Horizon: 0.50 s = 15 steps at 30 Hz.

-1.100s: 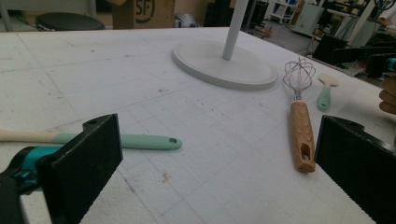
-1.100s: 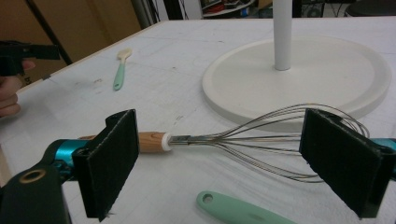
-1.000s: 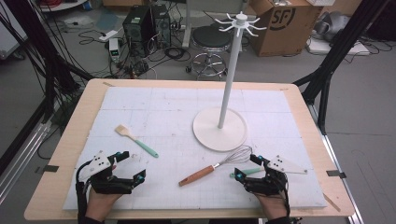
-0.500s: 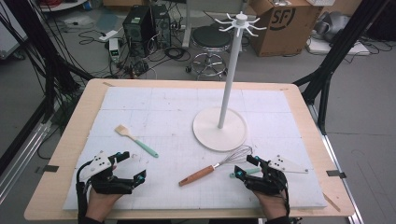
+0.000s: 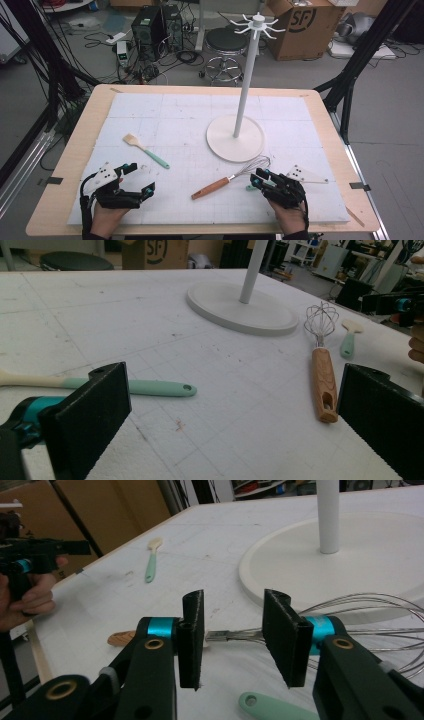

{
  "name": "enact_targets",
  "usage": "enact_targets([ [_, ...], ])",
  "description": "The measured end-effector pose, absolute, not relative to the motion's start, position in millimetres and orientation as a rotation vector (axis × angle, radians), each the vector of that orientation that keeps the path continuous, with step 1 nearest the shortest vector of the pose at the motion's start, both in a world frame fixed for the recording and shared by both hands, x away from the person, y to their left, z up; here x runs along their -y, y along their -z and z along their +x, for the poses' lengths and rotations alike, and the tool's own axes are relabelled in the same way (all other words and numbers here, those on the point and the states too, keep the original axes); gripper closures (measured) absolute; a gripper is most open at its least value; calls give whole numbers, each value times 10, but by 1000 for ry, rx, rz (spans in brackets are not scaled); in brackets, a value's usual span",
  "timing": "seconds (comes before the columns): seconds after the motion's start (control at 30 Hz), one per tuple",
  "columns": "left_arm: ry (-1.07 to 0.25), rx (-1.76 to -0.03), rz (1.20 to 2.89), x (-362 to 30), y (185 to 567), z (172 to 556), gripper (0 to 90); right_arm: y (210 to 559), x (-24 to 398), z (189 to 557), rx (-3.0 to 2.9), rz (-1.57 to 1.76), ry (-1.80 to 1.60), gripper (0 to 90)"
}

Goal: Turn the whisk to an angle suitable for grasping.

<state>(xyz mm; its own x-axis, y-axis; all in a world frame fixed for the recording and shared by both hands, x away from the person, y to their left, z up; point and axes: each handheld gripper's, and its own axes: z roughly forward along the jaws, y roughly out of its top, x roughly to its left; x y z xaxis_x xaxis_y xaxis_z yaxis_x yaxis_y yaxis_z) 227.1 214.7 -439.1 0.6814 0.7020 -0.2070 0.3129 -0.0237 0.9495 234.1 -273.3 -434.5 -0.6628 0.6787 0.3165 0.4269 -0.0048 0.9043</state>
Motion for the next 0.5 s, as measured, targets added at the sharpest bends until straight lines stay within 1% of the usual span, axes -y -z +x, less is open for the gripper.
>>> enact_targets([
  [0.07, -384, -844, 1617, -2152, 4390, 2270, 17, 4347, 2750, 2347, -2046, 1172, -1744, 659],
  [0.13, -382, -846, 1614, -2152, 4389, 2268, 17, 4348, 2755, 2349, -2045, 1175, -1746, 672],
  [0.23, -384, -844, 1616, -2151, 4390, 2268, 17, 4353, 2752, 2362, -2057, 1188, -1750, 728],
  [0.27, -387, -845, 1617, -2149, 4389, 2267, 17, 4353, 2752, 2362, -2057, 1188, -1750, 728],
  [0.3, -384, -842, 1618, -2146, 4391, 2267, 17, 4352, 2736, 2373, -2071, 1193, -1752, 766],
  [0.33, -383, -842, 1618, -2145, 4391, 2267, 17, 4352, 2736, 2373, -2071, 1193, -1752, 766],
  [0.37, -386, -846, 1618, -2146, 4393, 2265, 17, 4342, 2713, 2399, -2080, 1173, -1769, 814],
  [0.4, -386, -847, 1616, -2145, 4397, 2266, 17, 4337, 2704, 2410, -2079, 1158, -1777, 840],
  [0.5, -390, -850, 1616, -2157, 4400, 2265, 17, 4326, 2659, 2426, -2108, 1152, -1783, 875],
])
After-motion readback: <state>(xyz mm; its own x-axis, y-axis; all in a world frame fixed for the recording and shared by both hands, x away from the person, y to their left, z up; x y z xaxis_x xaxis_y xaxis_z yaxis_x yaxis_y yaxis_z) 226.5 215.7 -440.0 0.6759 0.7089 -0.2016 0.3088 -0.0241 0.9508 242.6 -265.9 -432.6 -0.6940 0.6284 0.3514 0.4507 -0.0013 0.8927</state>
